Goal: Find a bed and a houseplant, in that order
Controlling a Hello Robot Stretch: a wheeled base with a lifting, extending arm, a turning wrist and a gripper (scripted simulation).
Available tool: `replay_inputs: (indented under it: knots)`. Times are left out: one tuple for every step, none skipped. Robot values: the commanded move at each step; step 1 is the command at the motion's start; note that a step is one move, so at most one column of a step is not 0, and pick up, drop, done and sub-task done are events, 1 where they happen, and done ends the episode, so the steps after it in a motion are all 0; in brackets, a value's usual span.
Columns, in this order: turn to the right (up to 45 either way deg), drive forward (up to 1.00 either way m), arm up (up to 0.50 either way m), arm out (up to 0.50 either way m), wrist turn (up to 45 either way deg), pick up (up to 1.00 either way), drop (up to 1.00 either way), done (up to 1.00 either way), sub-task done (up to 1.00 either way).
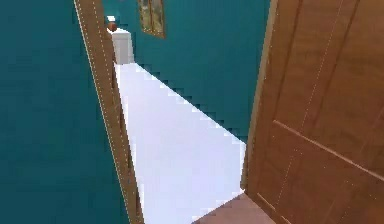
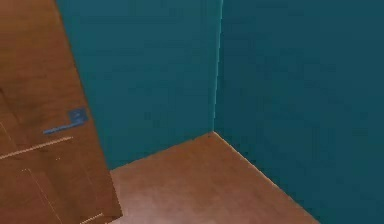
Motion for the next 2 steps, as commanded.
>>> replay_inputs:
  knots:
    - [0.0, 0.25, 0.0, 0.0, 0.0, 0.0, 0.0, 0.0, 0.0]
    - [12.0, 0.0, 0.0, 0.0, 0.0, 0.0, 0.0, 0.0, 0.0]
